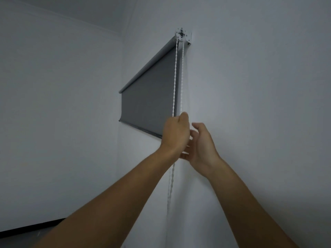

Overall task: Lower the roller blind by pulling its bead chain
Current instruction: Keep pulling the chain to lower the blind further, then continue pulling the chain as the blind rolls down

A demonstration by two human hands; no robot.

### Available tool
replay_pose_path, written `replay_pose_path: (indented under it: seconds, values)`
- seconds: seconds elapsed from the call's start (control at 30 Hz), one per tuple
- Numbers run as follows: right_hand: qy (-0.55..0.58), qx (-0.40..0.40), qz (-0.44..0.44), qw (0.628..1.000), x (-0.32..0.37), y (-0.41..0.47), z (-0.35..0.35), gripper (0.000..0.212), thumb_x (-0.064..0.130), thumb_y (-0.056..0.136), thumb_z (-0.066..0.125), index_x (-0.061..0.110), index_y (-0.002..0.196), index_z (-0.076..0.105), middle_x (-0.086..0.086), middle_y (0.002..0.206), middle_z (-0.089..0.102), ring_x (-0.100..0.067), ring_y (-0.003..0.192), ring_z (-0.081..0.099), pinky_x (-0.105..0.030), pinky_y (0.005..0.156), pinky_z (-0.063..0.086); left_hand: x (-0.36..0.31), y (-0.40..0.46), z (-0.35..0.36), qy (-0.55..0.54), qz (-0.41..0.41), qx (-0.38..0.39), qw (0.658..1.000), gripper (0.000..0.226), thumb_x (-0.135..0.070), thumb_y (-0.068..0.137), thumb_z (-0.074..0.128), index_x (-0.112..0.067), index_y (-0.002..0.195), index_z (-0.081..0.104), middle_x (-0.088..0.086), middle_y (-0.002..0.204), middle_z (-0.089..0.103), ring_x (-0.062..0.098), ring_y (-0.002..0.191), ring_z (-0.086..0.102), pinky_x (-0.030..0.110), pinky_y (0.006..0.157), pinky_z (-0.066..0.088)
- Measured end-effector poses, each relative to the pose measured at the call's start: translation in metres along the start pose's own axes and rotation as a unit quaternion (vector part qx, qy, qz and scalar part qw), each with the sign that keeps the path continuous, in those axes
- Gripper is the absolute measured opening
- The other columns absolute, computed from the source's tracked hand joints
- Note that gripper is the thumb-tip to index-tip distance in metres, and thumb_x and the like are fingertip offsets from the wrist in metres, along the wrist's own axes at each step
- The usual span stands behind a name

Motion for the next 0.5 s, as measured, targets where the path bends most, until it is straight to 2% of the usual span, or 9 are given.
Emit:
replay_pose_path:
  seconds: [0.07, 0.1, 0.17, 0.23, 0.3, 0.33, 0.4, 0.47, 0.5]
  values:
    - [0.013, 0.023, -0.001, 1.0, 0.017, 0.006, 0.009, 0.048, 0.047, 0.095, 0.042, 0.008, 0.11, 0.066, -0.016, 0.097, 0.07, -0.028, 0.092, 0.067, -0.04, 0.083, 0.051, 0.006, -0.008, 0.003, 0.025, 0.016, 0.011, 0.999, 0.044, -0.032, 0.1, 0.036, -0.004, 0.089, 0.069, 0.015, 0.084, 0.073, 0.026, 0.076, 0.071, 0.039, 0.072, 0.059]
    - [0.014, 0.03, 0.001, 0.999, 0.025, 0.007, 0.014, 0.046, 0.047, 0.094, 0.046, 0.007, 0.108, 0.065, -0.016, 0.094, 0.07, -0.029, 0.089, 0.067, -0.04, 0.086, 0.051, 0.008, -0.011, 0.003, 0.042, 0.034, 0.011, 0.998, 0.043, -0.029, 0.102, 0.035, -0.007, 0.095, 0.07, 0.009, 0.086, 0.072, 0.018, 0.076, 0.07, 0.031, 0.07, 0.057]
    - [0.014, 0.051, 0.0, 0.999, 0.04, 0.011, 0.022, 0.04, 0.043, 0.092, 0.052, 0.006, 0.104, 0.06, -0.016, 0.083, 0.071, -0.03, 0.075, 0.067, -0.037, 0.078, 0.053, 0.01, -0.021, 0.002, 0.055, 0.066, 0.01, 0.996, 0.041, -0.025, 0.104, 0.034, -0.014, 0.081, 0.065, -0.005, 0.068, 0.062, -0.001, 0.057, 0.057, 0.011, 0.05, 0.041]
    - [0.005, 0.066, -0.006, 0.998, 0.053, 0.013, 0.03, 0.035, 0.041, 0.091, 0.054, 0.008, 0.101, 0.058, -0.014, 0.077, 0.07, -0.029, 0.067, 0.067, -0.034, 0.064, 0.052, 0.015, -0.032, 0.003, 0.05, 0.08, 0.018, 0.995, 0.047, -0.025, 0.106, 0.034, -0.023, 0.062, 0.05, -0.011, 0.048, 0.045, -0.003, 0.039, 0.044, 0.009, 0.039, 0.029]
    - [-0.008, 0.068, -0.008, 0.998, 0.061, 0.016, 0.034, 0.03, 0.04, 0.091, 0.056, 0.011, 0.098, 0.058, -0.01, 0.072, 0.068, -0.026, 0.061, 0.066, -0.031, 0.057, 0.05, 0.026, -0.047, 0.008, 0.06, 0.082, 0.037, 0.994, 0.051, -0.028, 0.106, 0.034, -0.022, 0.056, 0.04, -0.011, 0.044, 0.04, -0.001, 0.037, 0.04, 0.012, 0.041, 0.028]
    - [-0.012, 0.067, -0.007, 0.998, 0.065, 0.018, 0.036, 0.028, 0.04, 0.091, 0.056, 0.013, 0.094, 0.057, -0.007, 0.068, 0.064, -0.023, 0.055, 0.062, -0.029, 0.052, 0.047, 0.032, -0.056, 0.011, 0.065, 0.082, 0.047, 0.993, 0.052, -0.029, 0.106, 0.034, -0.021, 0.055, 0.037, -0.012, 0.042, 0.04, 0.0, 0.037, 0.04, 0.013, 0.042, 0.028]
    - [-0.012, 0.052, 0.0, 0.999, 0.067, 0.022, 0.034, 0.027, 0.041, 0.092, 0.057, 0.016, 0.082, 0.053, 0.0, 0.058, 0.046, -0.015, 0.043, 0.04, -0.022, 0.041, 0.032, 0.042, -0.071, 0.016, 0.063, 0.076, 0.058, 0.993, 0.054, -0.03, 0.106, 0.034, -0.023, 0.053, 0.034, -0.015, 0.038, 0.04, 0.001, 0.038, 0.04, 0.012, 0.042, 0.028]
    - [-0.006, 0.025, -0.008, 1.0, 0.065, 0.026, 0.03, 0.036, 0.041, 0.097, 0.055, 0.02, 0.069, 0.042, 0.005, 0.053, 0.028, -0.011, 0.041, 0.02, -0.021, 0.035, 0.017, 0.051, -0.077, 0.017, 0.054, 0.063, 0.058, 0.995, 0.053, -0.033, 0.106, 0.034, -0.024, 0.053, 0.033, -0.016, 0.037, 0.039, 0.002, 0.038, 0.039, 0.013, 0.042, 0.028]
    - [-0.003, 0.012, -0.024, 1.0, 0.065, 0.028, 0.027, 0.041, 0.04, 0.1, 0.052, 0.022, 0.066, 0.036, 0.006, 0.052, 0.024, -0.011, 0.041, 0.016, -0.021, 0.033, 0.014, 0.053, -0.077, 0.017, 0.049, 0.059, 0.058, 0.995, 0.053, -0.035, 0.105, 0.034, -0.024, 0.053, 0.032, -0.016, 0.037, 0.038, 0.002, 0.038, 0.038, 0.013, 0.042, 0.028]
Point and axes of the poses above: each hand's wrist, its own y-axis towards the middle knuckle, its own z-axis out of the palm, x = y × z, the point moved 9 cm from there along y, towards the middle knuckle
